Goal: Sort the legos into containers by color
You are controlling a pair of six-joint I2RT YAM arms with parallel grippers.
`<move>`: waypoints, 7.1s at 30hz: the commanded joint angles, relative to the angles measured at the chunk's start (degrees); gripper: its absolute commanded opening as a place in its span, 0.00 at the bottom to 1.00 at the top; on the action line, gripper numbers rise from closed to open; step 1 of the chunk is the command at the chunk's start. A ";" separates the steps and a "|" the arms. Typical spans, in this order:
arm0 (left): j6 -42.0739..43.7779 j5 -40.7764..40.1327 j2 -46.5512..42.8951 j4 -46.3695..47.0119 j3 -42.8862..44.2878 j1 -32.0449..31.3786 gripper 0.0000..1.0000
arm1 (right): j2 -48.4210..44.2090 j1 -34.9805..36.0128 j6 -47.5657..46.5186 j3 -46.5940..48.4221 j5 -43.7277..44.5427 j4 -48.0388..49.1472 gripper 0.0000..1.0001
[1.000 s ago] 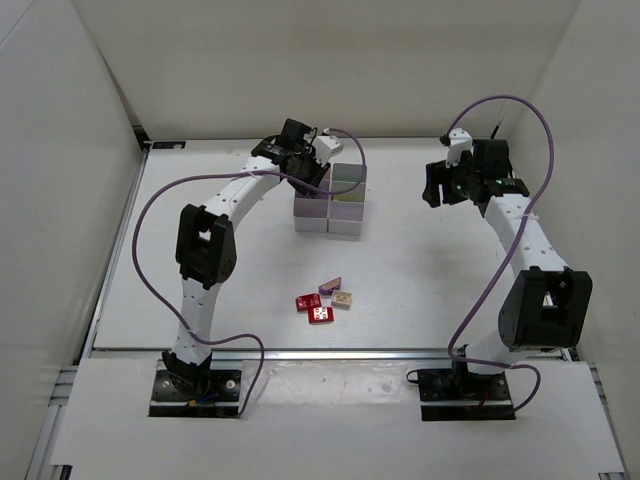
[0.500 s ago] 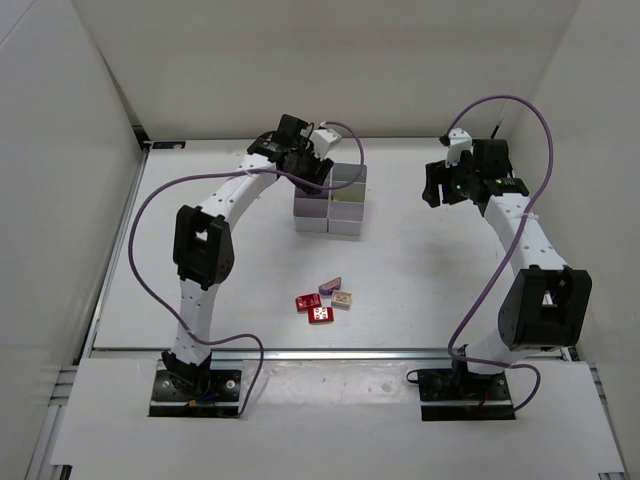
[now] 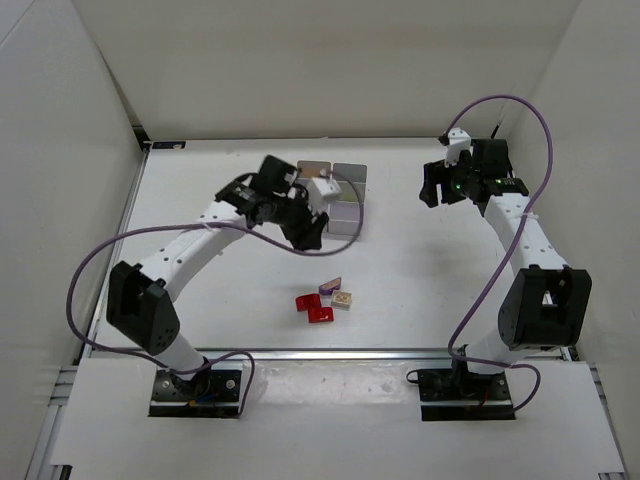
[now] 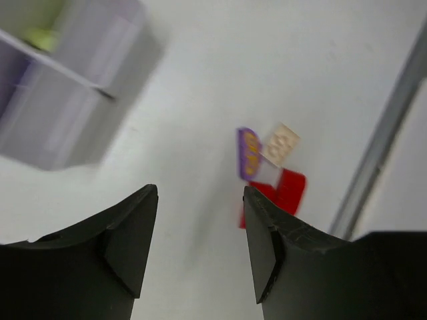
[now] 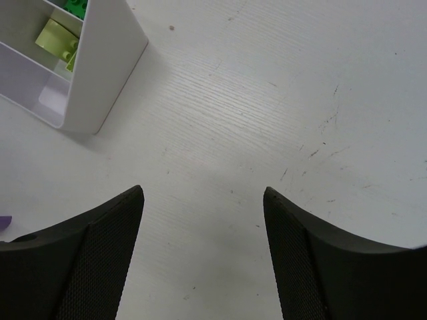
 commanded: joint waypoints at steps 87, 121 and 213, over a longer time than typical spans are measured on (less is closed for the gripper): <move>0.13 -18.74 33.43 0.70 32.12 2.33 0.18 | 2.80 -0.31 0.05 2.82 -2.48 3.14 0.87; -25.54 -29.96 1.27 15.83 14.29 16.21 0.83 | -7.75 33.79 -22.11 -13.70 -9.25 -12.50 0.84; 15.84 11.00 -7.17 -10.72 -18.84 10.17 0.93 | 5.54 16.67 -3.38 8.73 10.97 -1.16 0.72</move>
